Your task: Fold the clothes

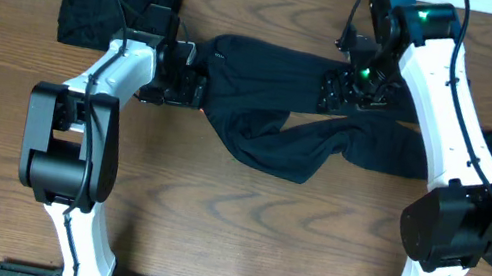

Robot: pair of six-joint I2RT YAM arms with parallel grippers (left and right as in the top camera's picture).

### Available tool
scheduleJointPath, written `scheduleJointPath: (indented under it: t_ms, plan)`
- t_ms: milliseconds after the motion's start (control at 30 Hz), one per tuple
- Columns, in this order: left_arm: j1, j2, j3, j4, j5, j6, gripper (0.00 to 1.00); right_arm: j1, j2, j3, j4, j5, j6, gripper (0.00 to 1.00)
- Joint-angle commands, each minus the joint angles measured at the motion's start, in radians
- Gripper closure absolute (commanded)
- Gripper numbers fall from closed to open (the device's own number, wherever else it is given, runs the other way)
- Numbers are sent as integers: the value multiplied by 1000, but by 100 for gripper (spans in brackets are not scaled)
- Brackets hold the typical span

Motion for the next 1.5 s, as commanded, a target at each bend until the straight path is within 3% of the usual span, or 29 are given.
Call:
scheduleJointPath:
  t_ms: [0,200,533,1367,1467]
  plan:
    - [2,42,-3,-3,-3,4,21,2,1,-22,5,24,21,18]
    - [2,42,-3,6,-48,11,34,0,1,-58,32,24,21,18]
    - [2,42,-2,42,-230,-39,28,2,1,-67,56,24,21,18]
    - [4,38,-2,128,-235,-133,28,6,2,-68,102,23,21,17]
    - [4,39,-2,127,-292,-133,27,6,2,-68,103,24,21,17]
